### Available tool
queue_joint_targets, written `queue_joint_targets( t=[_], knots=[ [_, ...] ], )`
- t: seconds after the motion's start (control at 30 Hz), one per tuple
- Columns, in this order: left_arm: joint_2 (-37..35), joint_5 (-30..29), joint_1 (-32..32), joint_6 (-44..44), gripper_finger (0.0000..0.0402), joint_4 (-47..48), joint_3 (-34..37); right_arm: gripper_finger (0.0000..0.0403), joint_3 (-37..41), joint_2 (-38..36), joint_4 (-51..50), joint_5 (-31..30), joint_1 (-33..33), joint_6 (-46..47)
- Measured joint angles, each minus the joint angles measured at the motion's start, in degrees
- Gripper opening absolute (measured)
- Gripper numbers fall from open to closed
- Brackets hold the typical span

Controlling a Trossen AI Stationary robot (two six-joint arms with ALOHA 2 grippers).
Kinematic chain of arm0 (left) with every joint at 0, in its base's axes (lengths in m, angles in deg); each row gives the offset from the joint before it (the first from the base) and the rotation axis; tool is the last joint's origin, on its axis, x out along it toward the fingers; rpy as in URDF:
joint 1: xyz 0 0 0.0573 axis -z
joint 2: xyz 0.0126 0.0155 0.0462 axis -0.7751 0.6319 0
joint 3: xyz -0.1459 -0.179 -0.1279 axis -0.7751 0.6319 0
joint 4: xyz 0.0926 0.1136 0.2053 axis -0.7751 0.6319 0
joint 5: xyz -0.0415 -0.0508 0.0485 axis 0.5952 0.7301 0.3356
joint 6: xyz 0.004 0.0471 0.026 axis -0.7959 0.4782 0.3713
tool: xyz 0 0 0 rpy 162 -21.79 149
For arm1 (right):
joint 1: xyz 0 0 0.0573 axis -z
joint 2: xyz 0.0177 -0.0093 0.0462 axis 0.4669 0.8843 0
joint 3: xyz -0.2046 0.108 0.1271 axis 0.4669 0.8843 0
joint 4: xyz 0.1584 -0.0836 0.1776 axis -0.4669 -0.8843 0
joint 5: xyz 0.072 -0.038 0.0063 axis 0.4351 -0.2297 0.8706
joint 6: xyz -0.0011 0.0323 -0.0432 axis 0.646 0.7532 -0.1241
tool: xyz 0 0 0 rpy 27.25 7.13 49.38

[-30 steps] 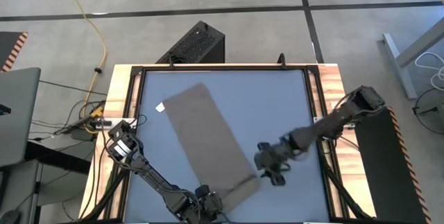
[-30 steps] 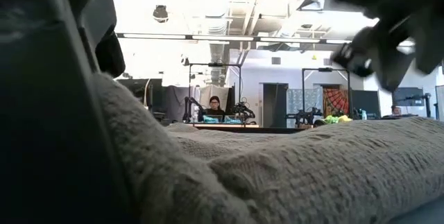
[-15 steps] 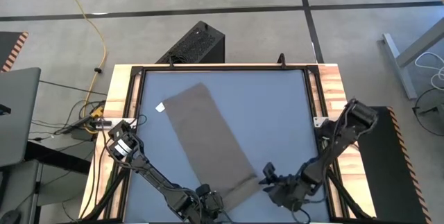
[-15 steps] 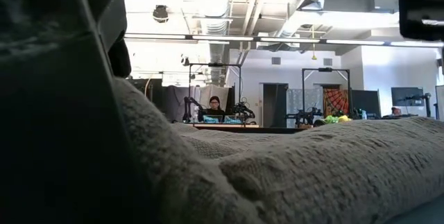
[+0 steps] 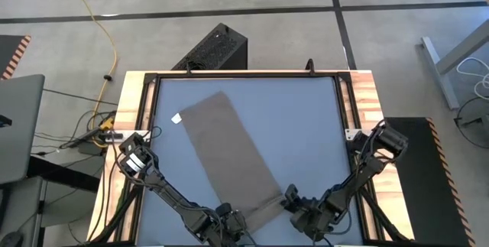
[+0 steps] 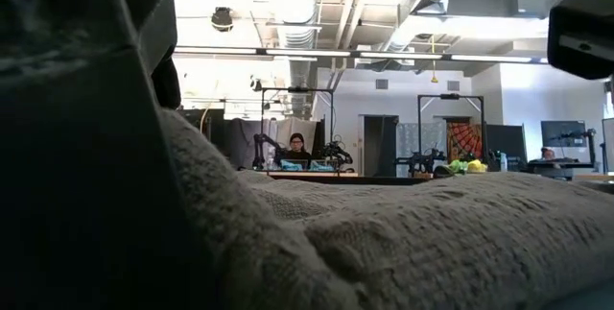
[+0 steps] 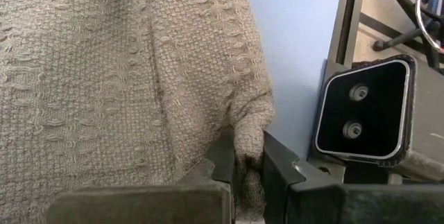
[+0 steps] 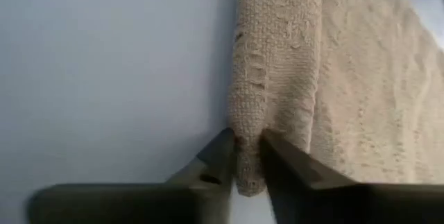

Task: Roll towel into tight, uniform cylinder
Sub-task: Roll the gray towel

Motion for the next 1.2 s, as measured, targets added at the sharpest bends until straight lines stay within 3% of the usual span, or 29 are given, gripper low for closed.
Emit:
queue_joint_targets(
  t=[0.13, 0.2, 0.43, 0.57, 0.83, 1.0, 1.2],
  knots=[
    [-0.11, 1.72, -0.08, 0.13, 0.0015, -0.72, 0.02, 0.0017, 0.09, -1.94, -1.2, 5.2, 0.69, 1.97],
    [-0.11, 2.43, -0.15, 0.11, 0.0015, -1.49, 0.06, 0.002, 0.11, -3.9, -2.72, 10.18, 2.05, 5.16],
    [-0.4, 6.49, -1.03, 1.82, 0.0015, -5.4, 0.11, 0.0017, 0.22, -11.85, -4.53, 36.22, 11.08, 14.5],
    [-0.98, 7.58, -1.18, 1.62, 0.0014, -4.93, 0.11, 0.0017, 0.22, -13.05, -4.67, 45.31, 16.65, 17.24],
    [-1.15, 8.61, -1.12, -3.45, 0.0033, 0.47, 0.07, 0.0017, 0.14, -6.16, -3.28, 56.97, 24.21, 18.86],
    [-2.15, 8.93, -1.02, -1.98, 0.0081, 1.59, 0.07, 0.0017, 0.03, -3.45, -1.42, 60.31, 25.69, 18.85],
    [-6.46, 8.56, -0.45, 2.3, 0.0121, 5.72, 0.07, 0.0017, 0.22, -5.32, -1.82, 62.29, 25.7, 18.9]
  ],
)
